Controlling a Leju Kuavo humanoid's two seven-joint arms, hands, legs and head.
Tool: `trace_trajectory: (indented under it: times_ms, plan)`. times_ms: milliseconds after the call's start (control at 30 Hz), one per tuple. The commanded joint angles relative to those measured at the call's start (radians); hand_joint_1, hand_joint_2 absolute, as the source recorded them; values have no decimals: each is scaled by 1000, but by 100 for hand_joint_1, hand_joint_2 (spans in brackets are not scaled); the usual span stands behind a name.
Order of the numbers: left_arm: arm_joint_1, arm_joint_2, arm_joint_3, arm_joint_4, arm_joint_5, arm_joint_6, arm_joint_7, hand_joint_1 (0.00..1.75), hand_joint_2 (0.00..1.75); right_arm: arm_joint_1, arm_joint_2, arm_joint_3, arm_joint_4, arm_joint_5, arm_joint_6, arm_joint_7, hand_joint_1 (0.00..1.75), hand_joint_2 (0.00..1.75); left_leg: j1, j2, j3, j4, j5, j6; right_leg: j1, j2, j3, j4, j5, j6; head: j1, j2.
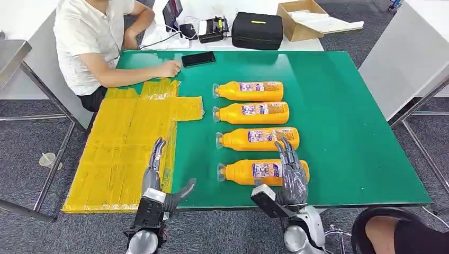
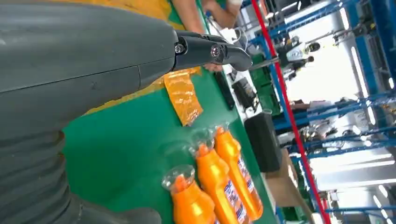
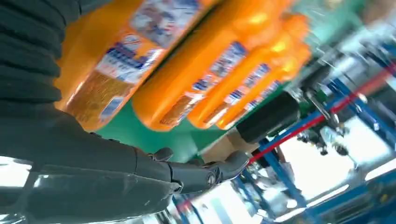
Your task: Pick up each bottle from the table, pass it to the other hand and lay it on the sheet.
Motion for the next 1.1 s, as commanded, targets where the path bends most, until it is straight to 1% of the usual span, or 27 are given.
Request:
trace_trajectory:
  times_ms: [33, 133, 167, 200, 267, 367, 400, 433, 467, 500, 533, 600, 667, 700, 733, 767, 867, 900, 933, 1000, 1033, 1067, 1100]
  plan:
    - [-36, -16, 23, 32, 10, -24, 11, 0, 175, -66, -195, 55, 103, 141, 57, 85, 0, 175, 1, 2, 5, 0, -2, 1, 1, 0, 6, -1, -1, -3, 0, 0]
    - [-39, -19, 25, 32, 15, -28, 15, 0, 175, -74, -238, 55, 98, 157, 88, 107, 0, 175, 0, 3, 5, 1, -3, 0, 1, 1, 6, 0, -2, -4, 0, 0]
    - [-38, -20, 28, 32, 16, -26, 17, 0, 175, -81, -254, 56, 97, 192, 97, 137, 0, 175, -1, 1, 3, 0, -2, 0, 0, 0, 4, 0, -1, -3, 0, 0]
    - [-36, -20, 31, 29, 18, -25, 18, 0, 175, -85, -273, 61, 93, 201, 120, 159, 0, 175, 0, 2, 5, 2, -3, 0, 1, 0, 6, 0, -2, -4, 0, 0]
    - [-32, -20, 34, 20, 19, -27, 18, 0, 175, -90, -307, 60, 80, 200, 135, 166, 0, 175, -2, 1, 2, 0, -1, 0, 0, -1, 3, -1, -1, -2, 0, 0]
    - [-31, -22, 38, 21, 24, -26, 19, 0, 175, -82, -340, 63, 60, 185, 182, 165, 0, 175, -2, 2, 4, 1, -3, 1, 0, 0, 4, 0, -2, -3, 0, 0]
    - [-31, -22, 39, 23, 25, -26, 19, 0, 175, -76, -350, 64, 55, 186, 188, 166, 0, 175, -2, 1, 2, 1, -1, 1, -1, -1, 3, 0, -1, -2, 0, 0]
    - [-31, -24, 41, 26, 28, -27, 18, 0, 175, -70, -362, 68, 50, 189, 198, 173, 0, 175, -1, 2, 4, 1, -3, 1, 0, 0, 5, 0, -2, -3, 0, 0]
    - [-31, -24, 41, 26, 28, -27, 18, 0, 175, -70, -365, 67, 50, 189, 198, 173, 0, 175, -1, 1, 3, 1, -2, 0, 0, 0, 4, 0, -1, -2, 0, 0]
    - [-30, -25, 42, 26, 32, -26, 16, 0, 175, -74, -362, 64, 57, 185, 200, 179, 0, 175, -1, 2, 5, 2, -3, 0, 1, -1, 6, 0, -2, -4, 0, 0]
    - [-31, -25, 42, 27, 33, -27, 16, 0, 175, -83, -355, 61, 68, 180, 204, 182, 0, 175, -1, 1, 2, 1, -1, 0, 0, -1, 3, 0, -1, -2, 0, 0]
    - [-32, -26, 38, 26, 36, -30, 13, 0, 175, -101, -350, 53, 108, 158, 224, 190, 0, 175, -1, 4, 7, 2, -5, 0, 1, 1, 8, 0, -3, -5, 0, 0]
    - [-32, -24, 32, 21, 40, -35, 12, 0, 175, -111, -358, 50, 151, 149, 238, 194, 0, 175, -1, 3, 4, 1, -2, 0, 1, 1, 5, 0, -1, -3, 0, 0]
    - [-31, -23, 31, 20, 40, -36, 12, 0, 175, -111, -361, 50, 158, 148, 240, 194, 0, 175, -1, 2, 2, 0, -1, 0, 0, 1, 3, -1, 0, -2, 0, 0]
    - [-31, -23, 31, 20, 40, -36, 12, 0, 175, -110, -361, 48, 161, 146, 239, 193, 0, 175, -1, 2, 5, 1, -3, 0, 1, 0, 5, -1, -1, -4, 0, 0]
    - [-31, -23, 31, 20, 40, -36, 12, 0, 175, -110, -361, 48, 161, 146, 239, 193, 0, 175, -1, 1, 3, 0, -1, 0, 0, 0, 4, -1, -1, -3, 0, 0]
    - [-31, -23, 30, 20, 40, -36, 12, 0, 175, -108, -361, 49, 160, 146, 240, 193, 0, 175, -1, 3, 6, 1, -3, 0, 1, 1, 6, -1, -2, -4, 0, 0]
    - [-32, -22, 28, 22, 43, -39, 12, 0, 175, -106, -364, 48, 167, 129, 261, 196, 0, 175, -1, 2, 3, 0, -2, 0, 0, 0, 4, -1, -1, -2, 0, 0]
    - [-32, -22, 28, 22, 43, -39, 12, 0, 175, -104, -366, 47, 168, 130, 261, 196, 0, 175, -1, 3, 6, 1, -3, 0, 1, 1, 6, -1, -2, -4, 0, 0]
    - [-37, -23, 24, 28, 47, -42, 12, 0, 175, -110, -362, 44, 194, 105, 272, 185, 0, 175, -1, 1, 3, 0, -1, 0, 0, 0, 4, -1, -1, -2, 0, 0]
    - [-38, -22, 22, 30, 48, -43, 12, 0, 175, -112, -359, 45, 198, 100, 271, 178, 0, 175, -1, 2, 5, 1, -3, 0, 1, 0, 6, -1, -2, -4, 0, 0]
    - [-43, -24, 16, 37, 49, -46, 12, 0, 175, -116, -338, 41, 210, 78, 257, 156, 0, 175, -1, 1, 4, 0, -2, 0, 0, 0, 4, -1, -1, -3, 0, 0]
    - [-44, -25, 15, 39, 50, -47, 11, 0, 175, -119, -329, 45, 214, 79, 259, 156, 0, 175, 0, 3, 9, 2, -5, 0, 2, 0, 10, 0, -4, -6, 0, 0]
